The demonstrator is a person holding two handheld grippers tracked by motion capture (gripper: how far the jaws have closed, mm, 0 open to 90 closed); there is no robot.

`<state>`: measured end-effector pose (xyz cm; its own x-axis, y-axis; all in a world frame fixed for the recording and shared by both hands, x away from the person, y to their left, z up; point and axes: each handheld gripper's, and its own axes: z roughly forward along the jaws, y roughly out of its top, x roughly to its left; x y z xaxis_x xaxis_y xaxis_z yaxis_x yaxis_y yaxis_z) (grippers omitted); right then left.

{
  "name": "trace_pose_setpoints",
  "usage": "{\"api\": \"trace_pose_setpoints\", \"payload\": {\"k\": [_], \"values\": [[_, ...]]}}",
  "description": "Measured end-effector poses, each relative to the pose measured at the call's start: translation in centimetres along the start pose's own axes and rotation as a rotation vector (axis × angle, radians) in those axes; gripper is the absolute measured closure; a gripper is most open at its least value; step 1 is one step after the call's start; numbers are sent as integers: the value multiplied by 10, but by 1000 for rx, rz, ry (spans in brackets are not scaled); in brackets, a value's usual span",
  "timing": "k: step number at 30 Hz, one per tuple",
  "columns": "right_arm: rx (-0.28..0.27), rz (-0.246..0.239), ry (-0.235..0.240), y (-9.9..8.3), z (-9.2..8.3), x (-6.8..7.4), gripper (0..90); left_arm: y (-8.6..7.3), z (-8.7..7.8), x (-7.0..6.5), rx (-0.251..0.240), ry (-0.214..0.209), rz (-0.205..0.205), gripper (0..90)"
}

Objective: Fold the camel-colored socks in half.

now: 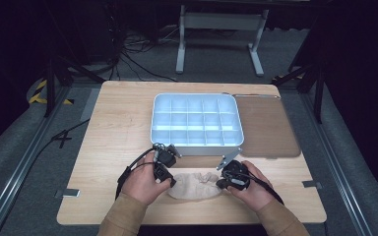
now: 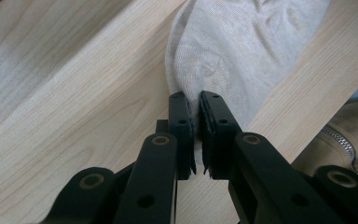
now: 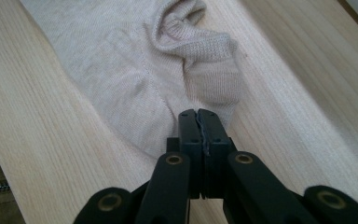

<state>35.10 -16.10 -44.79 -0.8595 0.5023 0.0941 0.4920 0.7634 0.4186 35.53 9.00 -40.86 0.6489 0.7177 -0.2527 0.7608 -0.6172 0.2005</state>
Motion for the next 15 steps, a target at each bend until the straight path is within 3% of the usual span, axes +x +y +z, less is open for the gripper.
{"api": "trace_pose_setpoints", "payload": {"k": [5, 15], "values": [[10, 12, 6, 1, 0, -1, 900, 3, -4, -4, -24, -10, 23, 833], [29, -4, -52, 3, 1, 7, 900, 10, -10, -14, -77, -40, 54, 833]]}}
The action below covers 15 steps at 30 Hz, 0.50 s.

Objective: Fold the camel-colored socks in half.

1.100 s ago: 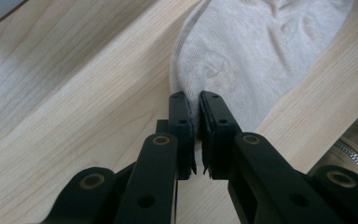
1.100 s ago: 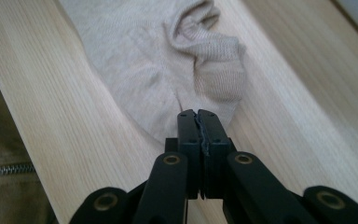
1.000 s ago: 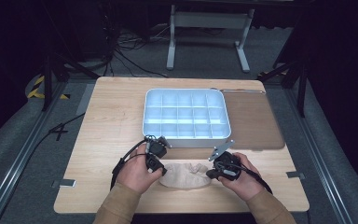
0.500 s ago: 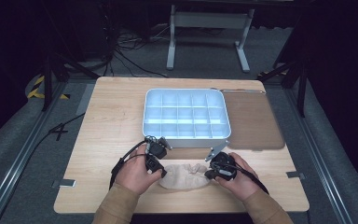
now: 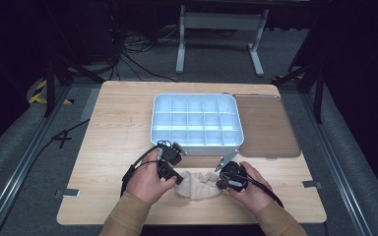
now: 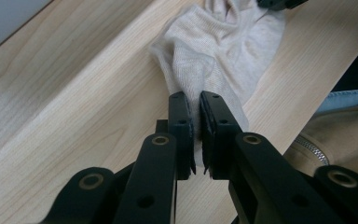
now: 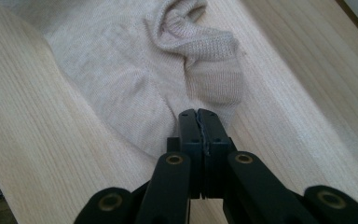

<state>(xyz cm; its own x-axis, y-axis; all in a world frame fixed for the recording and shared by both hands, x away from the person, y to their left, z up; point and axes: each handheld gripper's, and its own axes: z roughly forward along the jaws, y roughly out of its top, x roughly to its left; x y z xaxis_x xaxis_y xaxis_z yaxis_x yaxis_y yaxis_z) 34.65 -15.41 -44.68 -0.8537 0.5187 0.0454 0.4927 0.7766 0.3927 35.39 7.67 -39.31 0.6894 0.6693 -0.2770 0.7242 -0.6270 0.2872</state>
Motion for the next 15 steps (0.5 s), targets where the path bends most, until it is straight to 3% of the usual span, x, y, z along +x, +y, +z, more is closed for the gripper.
{"api": "trace_pose_setpoints", "payload": {"k": [15], "values": [[-9, 13, 7, -1, 0, -1, 900, 24, 6, -19, -26, -16, 62, 832]]}}
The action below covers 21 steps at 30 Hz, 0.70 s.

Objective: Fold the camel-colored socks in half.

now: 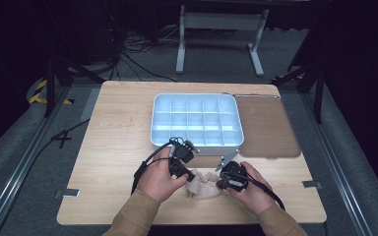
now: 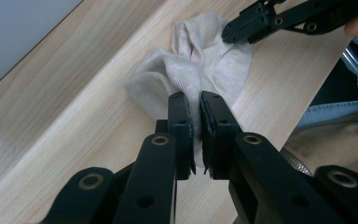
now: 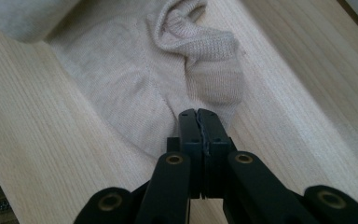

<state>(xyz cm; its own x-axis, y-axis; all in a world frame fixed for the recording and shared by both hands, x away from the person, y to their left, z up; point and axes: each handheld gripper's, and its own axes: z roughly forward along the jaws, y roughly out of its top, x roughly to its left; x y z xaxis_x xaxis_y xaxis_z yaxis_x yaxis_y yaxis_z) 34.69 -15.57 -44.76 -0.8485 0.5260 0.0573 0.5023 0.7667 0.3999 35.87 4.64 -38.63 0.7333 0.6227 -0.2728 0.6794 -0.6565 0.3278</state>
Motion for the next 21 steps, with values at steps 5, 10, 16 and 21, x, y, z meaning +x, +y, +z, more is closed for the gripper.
{"api": "trace_pose_setpoints", "payload": {"k": [5, 10, 16, 21], "values": [[-13, 6, 11, -2, 0, -1, 900, 8, 10, -5, 6, -3, 11, 832], [-27, 5, 27, -4, -1, -2, 900, 19, 22, -10, 16, -13, 32, 832], [-38, 3, 17, -5, 0, -2, 900, 28, 34, -14, 22, -22, 39, 832], [-48, -6, 20, -7, 0, -2, 900, 31, 33, -15, -35, -41, 42, 833]]}}
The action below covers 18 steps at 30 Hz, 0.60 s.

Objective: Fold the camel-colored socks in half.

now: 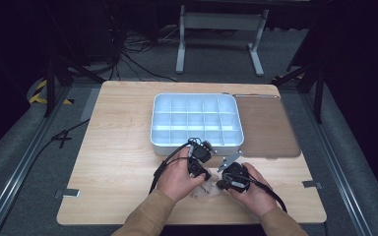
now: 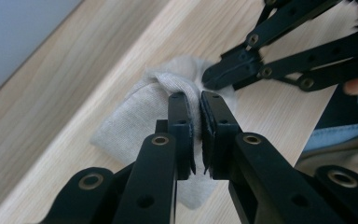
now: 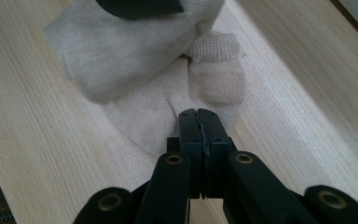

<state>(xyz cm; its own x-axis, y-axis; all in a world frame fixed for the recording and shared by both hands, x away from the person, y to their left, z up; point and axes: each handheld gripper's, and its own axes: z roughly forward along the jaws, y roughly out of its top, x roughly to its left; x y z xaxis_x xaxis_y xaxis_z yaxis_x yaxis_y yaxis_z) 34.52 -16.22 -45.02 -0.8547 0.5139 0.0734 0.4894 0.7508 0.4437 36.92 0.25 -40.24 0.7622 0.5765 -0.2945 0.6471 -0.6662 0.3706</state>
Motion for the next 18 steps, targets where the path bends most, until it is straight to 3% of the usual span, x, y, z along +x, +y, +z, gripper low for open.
{"api": "trace_pose_setpoints", "payload": {"k": [2, 7, 13, 14, 16, 18], "values": [[-7, 8, 8, -1, 0, -1, 900, 1, 1, -2, -22, -14, 5, 833], [-18, 12, 9, -3, 0, -2, 900, -1, 11, 4, -8, -13, 2, 828], [-20, 5, 13, -3, -1, -2, 894, -3, 15, 3, -31, -56, 22, 779], [-23, 4, 10, -3, -1, -2, 884, -4, 12, 3, -45, -66, 30, 749], [-22, -5, -21, -4, -3, 1, 803, -7, 7, 2, -87, -45, 40, 657], [-33, -3, -58, -4, -7, 1, 791, -9, -2, 0, -115, -36, 51, 640]]}}
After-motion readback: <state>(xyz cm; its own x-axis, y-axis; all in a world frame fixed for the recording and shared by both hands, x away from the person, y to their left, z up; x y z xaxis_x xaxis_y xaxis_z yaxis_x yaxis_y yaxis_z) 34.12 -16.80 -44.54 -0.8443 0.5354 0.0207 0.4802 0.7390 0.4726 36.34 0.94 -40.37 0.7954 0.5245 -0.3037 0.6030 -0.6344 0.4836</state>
